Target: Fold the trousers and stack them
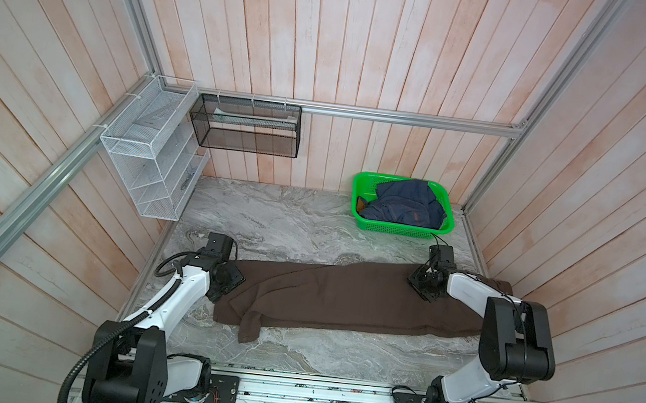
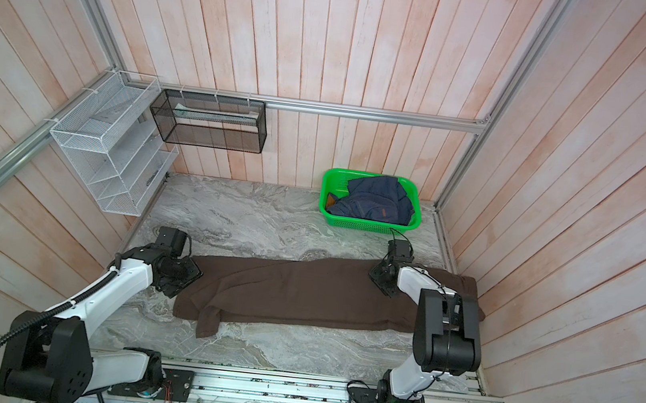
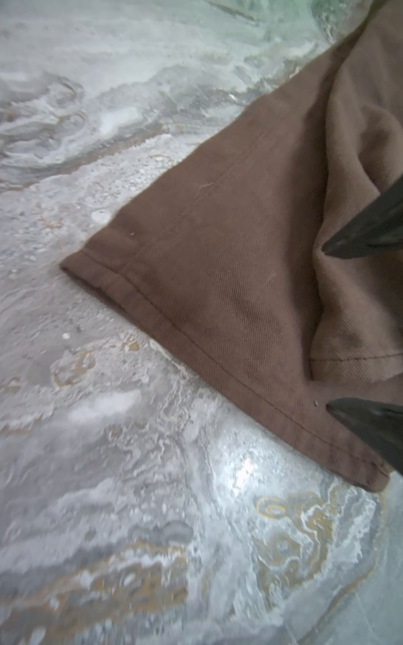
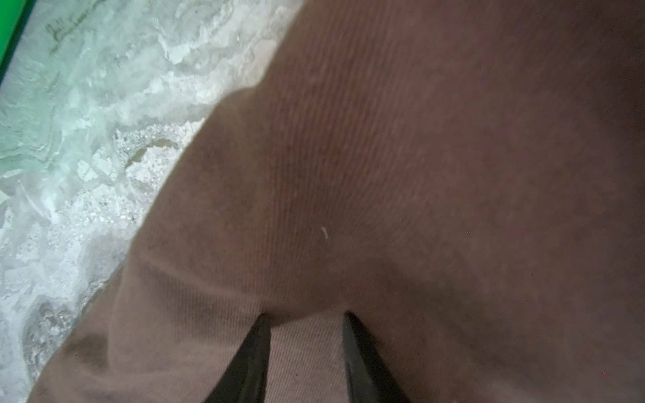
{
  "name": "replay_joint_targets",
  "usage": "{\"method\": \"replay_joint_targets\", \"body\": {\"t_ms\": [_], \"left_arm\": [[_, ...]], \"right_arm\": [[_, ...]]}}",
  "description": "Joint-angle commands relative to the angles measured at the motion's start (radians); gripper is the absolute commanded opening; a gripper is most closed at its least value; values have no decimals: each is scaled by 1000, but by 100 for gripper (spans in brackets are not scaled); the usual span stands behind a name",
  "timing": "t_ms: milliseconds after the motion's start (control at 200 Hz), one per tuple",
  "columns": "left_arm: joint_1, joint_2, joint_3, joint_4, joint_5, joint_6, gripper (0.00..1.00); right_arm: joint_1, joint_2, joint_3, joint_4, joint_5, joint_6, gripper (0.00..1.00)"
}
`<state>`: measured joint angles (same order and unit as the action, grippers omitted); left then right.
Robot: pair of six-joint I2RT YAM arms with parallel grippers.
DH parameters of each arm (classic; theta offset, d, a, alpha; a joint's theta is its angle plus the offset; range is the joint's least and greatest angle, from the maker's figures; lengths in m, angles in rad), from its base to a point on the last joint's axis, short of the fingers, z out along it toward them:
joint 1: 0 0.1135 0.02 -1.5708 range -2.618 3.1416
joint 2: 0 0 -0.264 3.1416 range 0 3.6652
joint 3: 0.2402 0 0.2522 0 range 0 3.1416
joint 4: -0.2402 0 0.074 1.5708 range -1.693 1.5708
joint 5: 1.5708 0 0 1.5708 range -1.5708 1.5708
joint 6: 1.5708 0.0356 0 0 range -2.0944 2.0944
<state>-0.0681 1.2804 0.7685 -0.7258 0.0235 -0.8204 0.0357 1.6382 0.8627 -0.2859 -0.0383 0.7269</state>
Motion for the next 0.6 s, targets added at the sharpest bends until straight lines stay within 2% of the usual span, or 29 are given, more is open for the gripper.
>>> {"method": "replay_joint_targets", "body": {"t_ms": [0,185,470,595], "left_arm": [[3,26,-6,35,62,35,63],[4,34,-62,51,73,18,59],[1,-3,-152,68,90,-5,65],[-1,-22,-186,142,135,-43,57]], "right_arm": [[-16,31,-44,-75,53,-23,39],[-15,19,-59,-65,35,-19,39],[-16,9,-58,-60,28,-20,38],[-15,20,-51,-61,22,-20,38]]}}
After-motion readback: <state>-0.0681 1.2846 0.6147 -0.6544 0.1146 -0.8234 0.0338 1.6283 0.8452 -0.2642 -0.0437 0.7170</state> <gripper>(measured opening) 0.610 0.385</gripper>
